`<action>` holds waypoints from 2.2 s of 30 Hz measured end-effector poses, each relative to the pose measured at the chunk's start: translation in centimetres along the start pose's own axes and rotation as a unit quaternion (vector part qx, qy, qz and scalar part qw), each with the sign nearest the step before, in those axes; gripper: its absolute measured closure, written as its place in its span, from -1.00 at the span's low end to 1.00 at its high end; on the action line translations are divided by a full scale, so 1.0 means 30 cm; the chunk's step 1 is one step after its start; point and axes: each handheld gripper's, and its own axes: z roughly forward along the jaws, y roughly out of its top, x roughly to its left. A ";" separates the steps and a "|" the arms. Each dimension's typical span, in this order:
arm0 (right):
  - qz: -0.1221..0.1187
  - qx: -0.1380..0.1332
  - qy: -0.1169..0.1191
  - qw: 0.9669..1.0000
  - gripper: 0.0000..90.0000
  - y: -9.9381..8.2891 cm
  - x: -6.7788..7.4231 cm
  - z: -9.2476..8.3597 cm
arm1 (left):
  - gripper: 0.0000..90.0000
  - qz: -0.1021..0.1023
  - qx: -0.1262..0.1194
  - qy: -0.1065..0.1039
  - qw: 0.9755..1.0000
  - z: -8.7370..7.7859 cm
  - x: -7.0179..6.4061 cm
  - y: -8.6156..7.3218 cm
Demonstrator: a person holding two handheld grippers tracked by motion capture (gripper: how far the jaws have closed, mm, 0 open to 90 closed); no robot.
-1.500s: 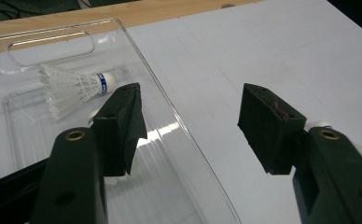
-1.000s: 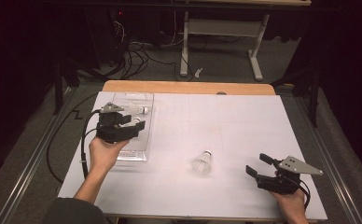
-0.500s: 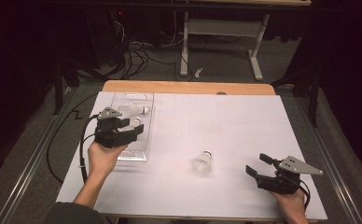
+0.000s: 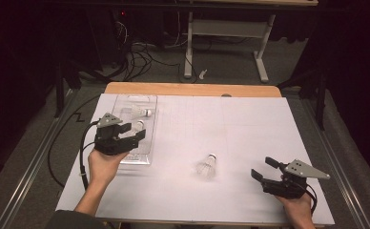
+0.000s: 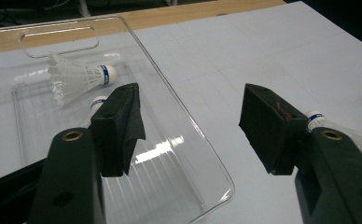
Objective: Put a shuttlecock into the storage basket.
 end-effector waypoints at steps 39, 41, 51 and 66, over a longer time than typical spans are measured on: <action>0.001 0.003 -0.001 1.000 -0.46 0.000 0.001 0.006 | -0.15 -0.011 -0.046 0.001 0.999 -0.043 0.002 -0.124; 0.001 0.003 -0.001 1.000 -0.46 0.000 0.001 0.006 | -0.15 -0.012 -0.048 0.002 0.999 -0.047 0.003 -0.128; 0.002 0.003 -0.003 1.000 -0.46 0.000 0.000 0.007 | -0.16 -0.018 -0.056 0.005 0.998 -0.060 0.009 -0.157; 0.003 0.003 -0.003 1.000 -0.46 -0.001 0.001 0.007 | -0.16 -0.018 -0.066 0.005 0.998 -0.066 0.001 -0.191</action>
